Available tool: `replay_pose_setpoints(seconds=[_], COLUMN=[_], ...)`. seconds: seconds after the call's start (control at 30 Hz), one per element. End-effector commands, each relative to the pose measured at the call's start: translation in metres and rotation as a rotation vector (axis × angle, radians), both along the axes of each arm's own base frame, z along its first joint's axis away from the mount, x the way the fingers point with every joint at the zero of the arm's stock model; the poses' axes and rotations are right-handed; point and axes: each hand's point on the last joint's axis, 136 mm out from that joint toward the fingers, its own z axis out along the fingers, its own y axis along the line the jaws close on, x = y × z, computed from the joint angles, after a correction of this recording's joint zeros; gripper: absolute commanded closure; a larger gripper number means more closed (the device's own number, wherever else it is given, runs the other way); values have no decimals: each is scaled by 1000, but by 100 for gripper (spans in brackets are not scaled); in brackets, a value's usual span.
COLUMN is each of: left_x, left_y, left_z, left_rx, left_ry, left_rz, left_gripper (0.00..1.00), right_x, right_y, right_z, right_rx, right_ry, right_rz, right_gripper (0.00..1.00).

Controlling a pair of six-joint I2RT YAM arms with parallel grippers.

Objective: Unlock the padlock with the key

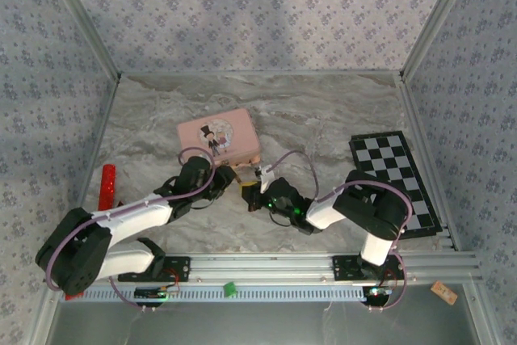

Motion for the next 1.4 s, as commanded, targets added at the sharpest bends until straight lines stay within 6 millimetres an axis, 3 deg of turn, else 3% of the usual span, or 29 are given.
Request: replay_pose_setpoints(seconds=[0.0, 0.3, 0.6, 0.87, 1.03, 1.2, 1.37], left_x=[6, 6, 11, 22, 30, 45, 57], left_y=[0, 15, 67, 91, 128, 140, 143], left_z=[15, 18, 38, 65, 66, 62, 47], left_rx=[9, 70, 179, 494, 708, 833, 787], left_ry=[-52, -50, -105, -179, -164, -134, -85], left_rz=[-3, 14, 43, -130, -78, -117, -98], left_gripper=[59, 43, 34, 28, 18, 14, 14], right_x=[5, 7, 14, 17, 19, 19, 20], right_y=[-18, -21, -31, -29, -32, -30, -27], right_z=[-9, -13, -28, -35, -46, -55, -59], right_rx=[-13, 12, 0, 24, -20, -62, -52], right_ry=[54, 90, 145, 209, 264, 314, 341], right_rz=[-68, -76, -131, -125, -159, -155, -142], right_gripper=[100, 100, 100, 100, 98, 94, 90])
